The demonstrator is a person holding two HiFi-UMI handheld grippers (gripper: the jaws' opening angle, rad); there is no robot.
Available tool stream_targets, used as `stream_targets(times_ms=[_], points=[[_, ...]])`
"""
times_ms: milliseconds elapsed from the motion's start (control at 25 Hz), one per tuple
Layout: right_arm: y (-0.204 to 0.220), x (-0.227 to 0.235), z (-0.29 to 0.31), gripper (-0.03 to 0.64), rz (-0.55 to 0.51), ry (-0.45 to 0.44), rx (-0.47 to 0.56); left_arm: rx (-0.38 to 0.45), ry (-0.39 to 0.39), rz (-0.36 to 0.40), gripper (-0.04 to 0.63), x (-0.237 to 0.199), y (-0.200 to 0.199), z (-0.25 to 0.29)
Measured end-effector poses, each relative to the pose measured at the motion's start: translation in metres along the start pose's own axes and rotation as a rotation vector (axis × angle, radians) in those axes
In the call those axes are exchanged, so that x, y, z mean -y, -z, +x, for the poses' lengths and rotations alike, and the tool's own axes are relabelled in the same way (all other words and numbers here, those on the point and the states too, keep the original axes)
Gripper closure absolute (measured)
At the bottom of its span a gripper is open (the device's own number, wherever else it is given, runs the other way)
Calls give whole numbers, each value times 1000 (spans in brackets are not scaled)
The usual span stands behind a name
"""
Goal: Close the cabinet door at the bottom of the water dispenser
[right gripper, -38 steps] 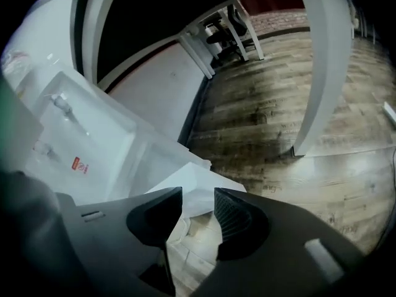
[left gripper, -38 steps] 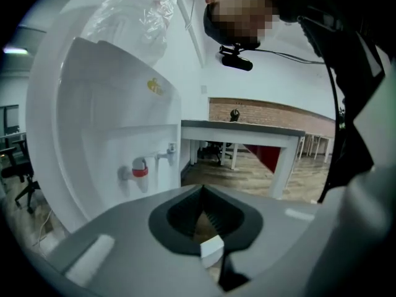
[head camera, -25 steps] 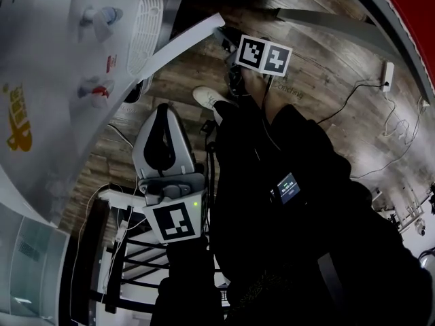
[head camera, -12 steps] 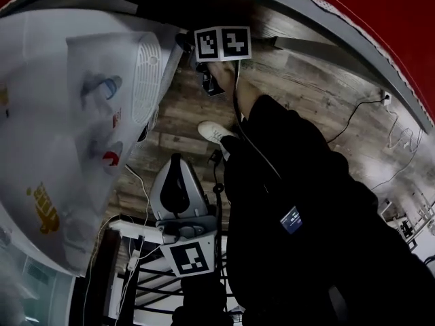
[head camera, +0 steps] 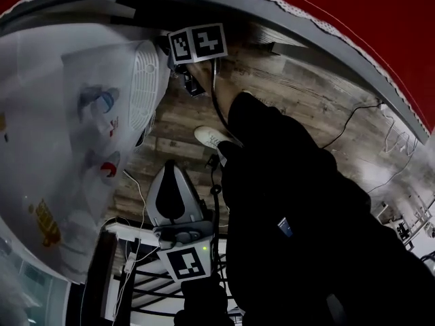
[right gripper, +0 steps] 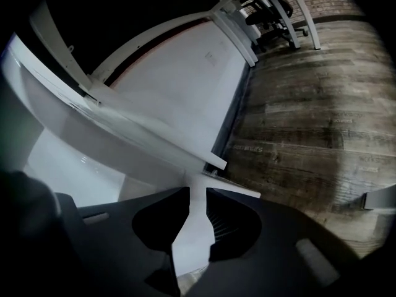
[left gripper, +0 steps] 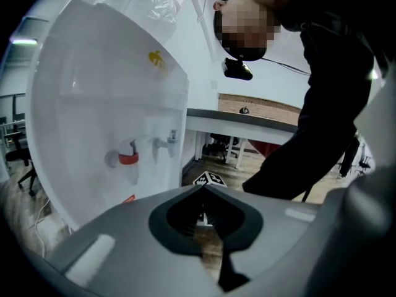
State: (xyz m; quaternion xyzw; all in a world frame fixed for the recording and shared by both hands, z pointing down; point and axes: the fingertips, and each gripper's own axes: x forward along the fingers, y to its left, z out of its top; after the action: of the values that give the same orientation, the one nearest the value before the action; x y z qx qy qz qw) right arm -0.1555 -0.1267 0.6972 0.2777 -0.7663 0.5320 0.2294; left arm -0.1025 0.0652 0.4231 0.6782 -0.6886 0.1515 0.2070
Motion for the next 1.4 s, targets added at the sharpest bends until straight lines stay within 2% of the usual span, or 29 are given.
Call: stream_targets(times_ms=[160, 280, 400, 520, 640, 800, 1040, 1200, 1400], points=[[6, 2, -13, 532, -65, 8, -4, 15, -14, -1, 588, -4, -4, 0], [9, -1, -41, 584, -90, 26, 59, 19, -39, -12, 588, -12, -7, 0], [17, -14, -76, 584, -116, 29, 124, 72, -60, -29, 588, -17, -29, -1], [22, -25, -110, 586, -174, 50, 155, 90, -66, 6, 588, -18, -46, -4], [19, -38, -145, 615, -224, 97, 179, 100, -42, 39, 589, -16, -60, -12], [-12, -86, -199, 618, -358, 77, 270, 84, -26, 32, 589, -15, -83, -24], [-55, -176, -299, 618, -585, 47, 407, 136, 25, 70, 588, -11, -157, -49], [-80, -228, -381, 618, -660, 55, 526, 193, 37, 61, 589, -8, -206, -82], [-95, -289, -456, 618, -708, 70, 675, 223, -27, 113, 589, -16, -236, -109]])
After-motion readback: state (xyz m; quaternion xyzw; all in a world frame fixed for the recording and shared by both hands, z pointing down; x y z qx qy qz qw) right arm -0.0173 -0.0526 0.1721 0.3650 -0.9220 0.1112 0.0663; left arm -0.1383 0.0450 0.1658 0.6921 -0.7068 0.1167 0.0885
